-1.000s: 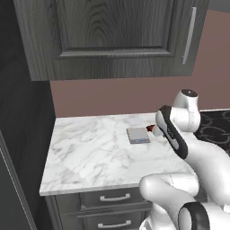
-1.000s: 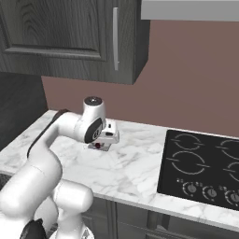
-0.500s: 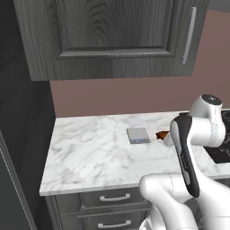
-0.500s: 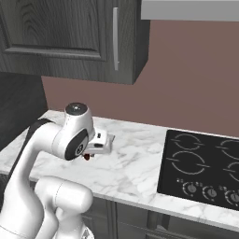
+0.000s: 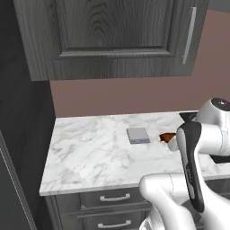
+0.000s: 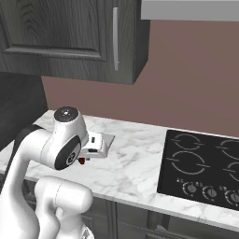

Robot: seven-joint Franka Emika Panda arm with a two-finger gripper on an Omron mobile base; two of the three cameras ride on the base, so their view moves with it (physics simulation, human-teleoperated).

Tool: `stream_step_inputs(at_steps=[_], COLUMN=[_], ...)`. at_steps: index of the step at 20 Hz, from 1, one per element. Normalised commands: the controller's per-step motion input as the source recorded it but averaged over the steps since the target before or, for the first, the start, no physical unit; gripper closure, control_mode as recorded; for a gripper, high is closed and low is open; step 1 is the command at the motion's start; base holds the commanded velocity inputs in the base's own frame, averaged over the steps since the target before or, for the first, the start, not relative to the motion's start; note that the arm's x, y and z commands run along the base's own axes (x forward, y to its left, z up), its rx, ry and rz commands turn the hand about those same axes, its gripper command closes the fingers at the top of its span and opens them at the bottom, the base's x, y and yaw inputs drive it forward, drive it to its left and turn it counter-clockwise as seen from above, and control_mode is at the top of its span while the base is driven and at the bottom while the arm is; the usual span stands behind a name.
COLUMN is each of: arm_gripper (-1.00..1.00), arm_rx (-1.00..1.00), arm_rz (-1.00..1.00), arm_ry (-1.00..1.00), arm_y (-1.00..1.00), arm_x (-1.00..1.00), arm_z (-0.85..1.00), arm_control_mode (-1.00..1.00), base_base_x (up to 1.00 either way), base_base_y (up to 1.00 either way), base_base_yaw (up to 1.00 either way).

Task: Take the chicken drumstick from the fridge and place it on the digital scale on the counter by the fridge. Wait a few seconds for a reading, then move it to the plate on the dining counter.

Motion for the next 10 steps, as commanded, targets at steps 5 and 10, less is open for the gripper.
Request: stream_step_inputs(at_steps=[5, 10], arm_gripper=[1.00, 1.00], arm_rx=[0.00, 0.00], arm_rz=[0.00, 0.00], arm_ry=[0.00, 0.00], arm_y=[0.00, 0.00], arm_x=[0.00, 0.00], arm_z=[0.00, 0.00], arm_control_mode=[-1.00, 1.00], base_base_x=[0.00, -0.28], base_base_y=[0.00, -0.35], base_base_yaw=[0.00, -0.17])
